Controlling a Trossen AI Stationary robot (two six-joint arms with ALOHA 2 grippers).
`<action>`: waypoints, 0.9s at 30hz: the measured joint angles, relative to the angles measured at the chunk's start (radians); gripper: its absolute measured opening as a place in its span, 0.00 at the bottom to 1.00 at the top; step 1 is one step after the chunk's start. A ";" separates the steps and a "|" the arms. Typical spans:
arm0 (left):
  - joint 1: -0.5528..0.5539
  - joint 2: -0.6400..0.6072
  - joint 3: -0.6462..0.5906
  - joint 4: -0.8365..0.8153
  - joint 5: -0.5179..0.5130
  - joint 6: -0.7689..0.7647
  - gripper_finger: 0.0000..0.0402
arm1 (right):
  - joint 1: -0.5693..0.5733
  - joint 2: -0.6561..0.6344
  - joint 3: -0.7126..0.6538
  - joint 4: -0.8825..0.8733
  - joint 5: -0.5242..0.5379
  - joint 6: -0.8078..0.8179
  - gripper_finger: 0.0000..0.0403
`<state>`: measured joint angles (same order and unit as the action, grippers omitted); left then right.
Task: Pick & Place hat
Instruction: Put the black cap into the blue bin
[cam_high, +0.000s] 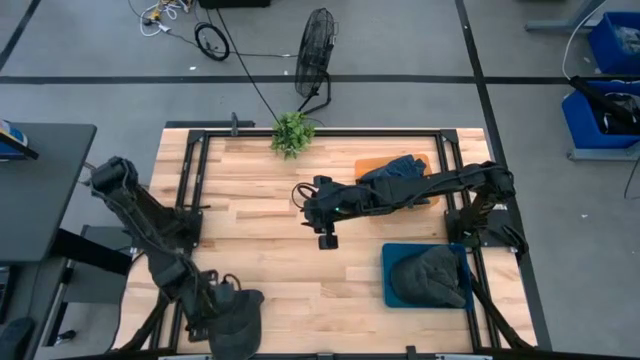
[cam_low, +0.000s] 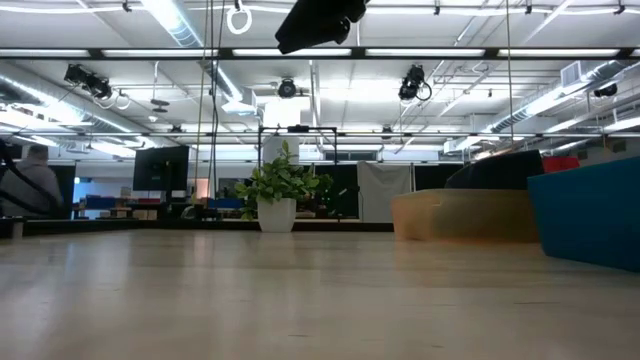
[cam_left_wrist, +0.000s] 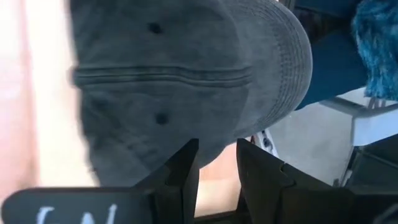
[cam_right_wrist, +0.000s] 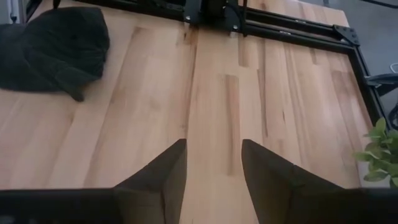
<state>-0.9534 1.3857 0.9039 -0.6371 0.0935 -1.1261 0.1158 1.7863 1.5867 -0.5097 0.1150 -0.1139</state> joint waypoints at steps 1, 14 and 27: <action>-0.008 0.015 0.000 0.021 -0.001 -0.013 0.28 | 0.000 0.000 0.000 -0.003 0.000 0.000 0.39; -0.053 0.191 0.001 0.098 -0.006 -0.035 0.28 | 0.001 0.000 0.000 -0.006 0.000 0.000 0.39; 0.006 0.167 -0.001 0.041 -0.009 0.253 0.03 | 0.001 0.000 0.000 0.003 -0.040 -0.009 0.39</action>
<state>-0.9470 1.5531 0.9031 -0.5958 0.0847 -0.8729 0.1165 1.7863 1.5867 -0.5063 0.0754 -0.1232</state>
